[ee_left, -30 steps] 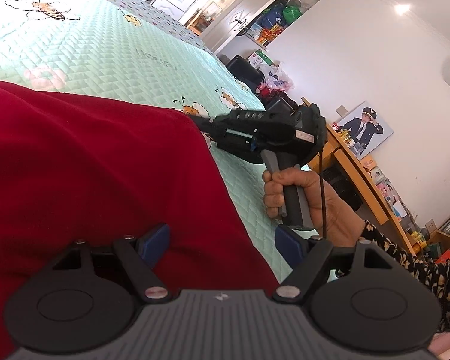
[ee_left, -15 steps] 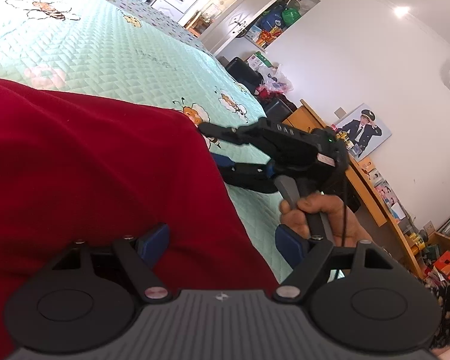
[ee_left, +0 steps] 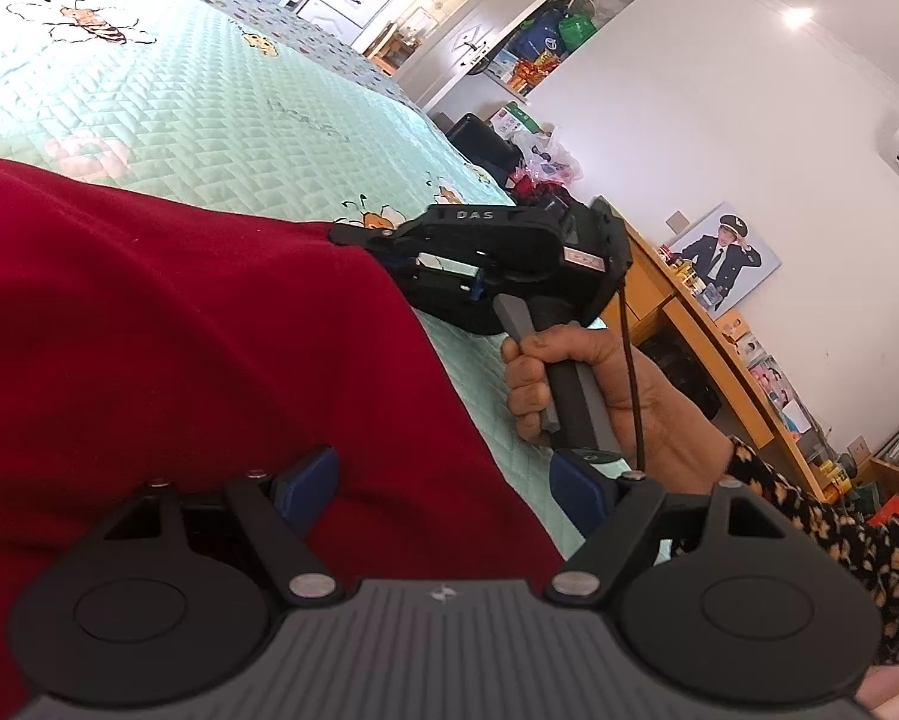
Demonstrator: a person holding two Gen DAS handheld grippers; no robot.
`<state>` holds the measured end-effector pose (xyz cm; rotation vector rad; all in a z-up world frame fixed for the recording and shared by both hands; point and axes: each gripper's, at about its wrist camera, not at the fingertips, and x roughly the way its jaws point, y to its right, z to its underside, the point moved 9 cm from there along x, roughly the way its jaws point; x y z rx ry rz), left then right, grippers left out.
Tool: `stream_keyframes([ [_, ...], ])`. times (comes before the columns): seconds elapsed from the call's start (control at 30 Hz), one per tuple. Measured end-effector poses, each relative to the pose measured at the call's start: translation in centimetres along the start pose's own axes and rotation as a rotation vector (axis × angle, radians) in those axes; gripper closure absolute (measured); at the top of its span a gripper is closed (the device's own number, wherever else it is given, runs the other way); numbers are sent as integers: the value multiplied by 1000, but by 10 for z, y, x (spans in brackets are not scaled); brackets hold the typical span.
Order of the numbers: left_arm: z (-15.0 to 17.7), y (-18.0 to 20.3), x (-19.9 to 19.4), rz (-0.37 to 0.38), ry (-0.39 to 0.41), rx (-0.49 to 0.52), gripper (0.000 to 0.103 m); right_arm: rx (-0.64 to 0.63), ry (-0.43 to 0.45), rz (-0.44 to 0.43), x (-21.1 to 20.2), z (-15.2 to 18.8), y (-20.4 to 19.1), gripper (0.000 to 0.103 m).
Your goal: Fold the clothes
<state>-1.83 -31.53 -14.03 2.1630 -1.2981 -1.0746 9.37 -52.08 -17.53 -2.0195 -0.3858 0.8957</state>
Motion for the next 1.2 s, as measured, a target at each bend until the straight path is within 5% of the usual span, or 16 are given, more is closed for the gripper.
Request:
stream_keyframes([
  [0.2,-2,0,-2,-14,13,-20,22,238,124,-38,-25,-3,18,89],
  [0.33,-9,0,-12,-13,50,-58,22,146,169,-69,-52,2,-19,85],
  [0.5,-32,4,-62,34,182,-80,21,-17,59,-126,-55,39,-78,83],
  [0.57,-45,-13,-87,-10,238,-84,16,-9,21,-128,-45,43,-79,77],
  [0.67,-54,-68,-115,-152,278,-168,16,38,28,-70,-31,34,-52,52],
  [0.73,-51,-101,-126,-188,281,-256,16,130,59,-69,-25,26,-30,58],
  [0.83,-47,-115,-136,-140,301,-297,16,246,105,-81,-20,18,-5,62],
  [0.97,-50,-123,-138,-115,311,-325,16,145,186,-89,-44,22,-34,55],
  [1.07,-52,-131,-146,-86,342,-379,16,72,158,-187,-61,50,-76,52],
  [1.2,-49,-136,-155,-31,378,-477,16,-41,72,-56,-50,88,-67,40],
])
